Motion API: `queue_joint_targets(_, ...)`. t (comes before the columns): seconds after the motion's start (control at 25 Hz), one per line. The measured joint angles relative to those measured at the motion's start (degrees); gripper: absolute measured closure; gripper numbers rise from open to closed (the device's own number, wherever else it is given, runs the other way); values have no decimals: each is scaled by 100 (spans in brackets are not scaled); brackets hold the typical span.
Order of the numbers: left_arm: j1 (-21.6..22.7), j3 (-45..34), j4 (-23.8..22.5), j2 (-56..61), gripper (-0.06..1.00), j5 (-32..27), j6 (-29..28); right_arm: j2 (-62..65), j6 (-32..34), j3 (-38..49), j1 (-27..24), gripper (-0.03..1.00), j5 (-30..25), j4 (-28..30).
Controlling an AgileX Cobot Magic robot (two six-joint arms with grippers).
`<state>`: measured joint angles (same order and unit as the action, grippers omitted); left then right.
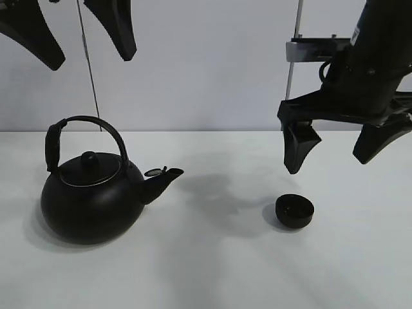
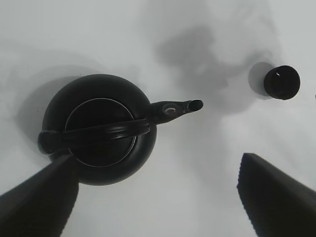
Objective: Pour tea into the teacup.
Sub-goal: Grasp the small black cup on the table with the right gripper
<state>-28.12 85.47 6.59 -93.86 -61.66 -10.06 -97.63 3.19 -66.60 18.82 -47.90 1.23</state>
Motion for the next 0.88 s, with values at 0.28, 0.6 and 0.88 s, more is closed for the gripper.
queue_joint_targets(0.28,0,0,0,0,31,0,0,-526,145,34,87,27,499,289)
queue_joint_targets(0.6,0,0,0,0,31,0,0,-1108,9,34,87,27,787,103)
queue_joint_targets(0.88,0,0,0,0,31,0,0,-1347,-25,28,87,28,979,46)
